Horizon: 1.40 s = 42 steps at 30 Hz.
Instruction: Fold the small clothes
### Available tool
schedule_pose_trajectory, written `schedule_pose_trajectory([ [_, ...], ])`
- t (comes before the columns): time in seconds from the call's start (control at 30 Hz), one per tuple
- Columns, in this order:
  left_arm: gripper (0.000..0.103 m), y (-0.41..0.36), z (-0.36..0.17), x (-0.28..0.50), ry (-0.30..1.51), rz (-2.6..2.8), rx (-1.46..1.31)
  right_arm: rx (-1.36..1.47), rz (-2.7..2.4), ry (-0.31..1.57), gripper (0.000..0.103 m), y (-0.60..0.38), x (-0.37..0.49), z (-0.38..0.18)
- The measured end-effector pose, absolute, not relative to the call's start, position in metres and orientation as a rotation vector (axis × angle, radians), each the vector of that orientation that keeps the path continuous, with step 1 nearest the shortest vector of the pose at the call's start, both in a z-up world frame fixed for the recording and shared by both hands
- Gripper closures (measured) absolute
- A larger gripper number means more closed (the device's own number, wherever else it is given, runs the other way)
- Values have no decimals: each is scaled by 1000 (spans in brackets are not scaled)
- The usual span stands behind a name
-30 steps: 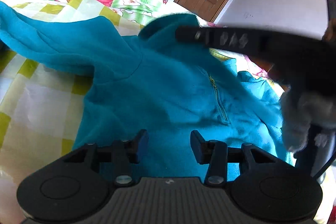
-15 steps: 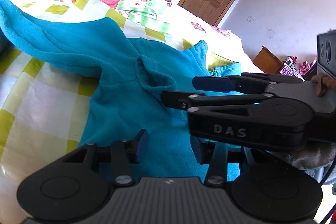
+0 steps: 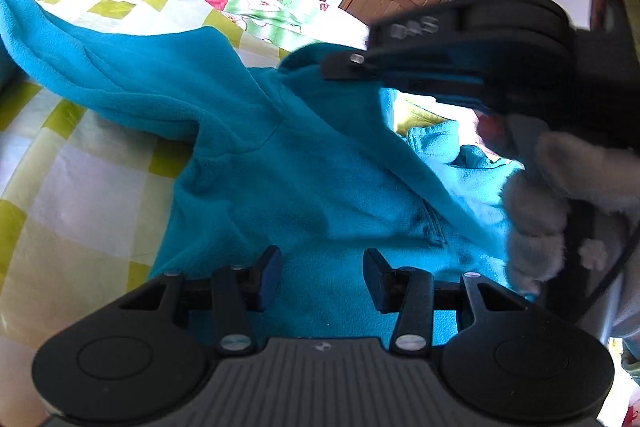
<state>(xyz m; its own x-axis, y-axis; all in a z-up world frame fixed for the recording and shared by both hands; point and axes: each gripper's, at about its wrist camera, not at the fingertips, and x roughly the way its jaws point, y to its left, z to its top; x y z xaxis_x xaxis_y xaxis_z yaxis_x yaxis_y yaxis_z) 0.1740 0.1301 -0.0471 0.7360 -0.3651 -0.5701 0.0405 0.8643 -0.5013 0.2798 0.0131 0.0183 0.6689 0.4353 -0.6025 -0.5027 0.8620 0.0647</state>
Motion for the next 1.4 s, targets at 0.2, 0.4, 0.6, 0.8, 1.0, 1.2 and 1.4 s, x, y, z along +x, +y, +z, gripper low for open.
schedule_pose_trajectory([
  [0.2,47,131,-51,177,726,-224,-479,-228,589,777,88,48,289,-16],
  [0.4,46,126,-48,177,709,-210,-451,-155,584,670,57,-4,264,17],
  [0.6,45,118,-29,165,614,-161,-414,-154,280,533,51,-129,229,39],
  [0.8,35,82,1,176,546,-186,-310,-351,-20,587,51,-231,197,3],
  [1.0,33,45,-9,235,625,-229,-205,-302,14,600,51,-247,222,-23],
  [1.2,34,37,-46,259,732,-180,-137,-132,6,590,56,-271,236,-33],
  [1.4,34,21,-46,245,707,-168,-55,48,-98,459,88,-296,219,2],
])
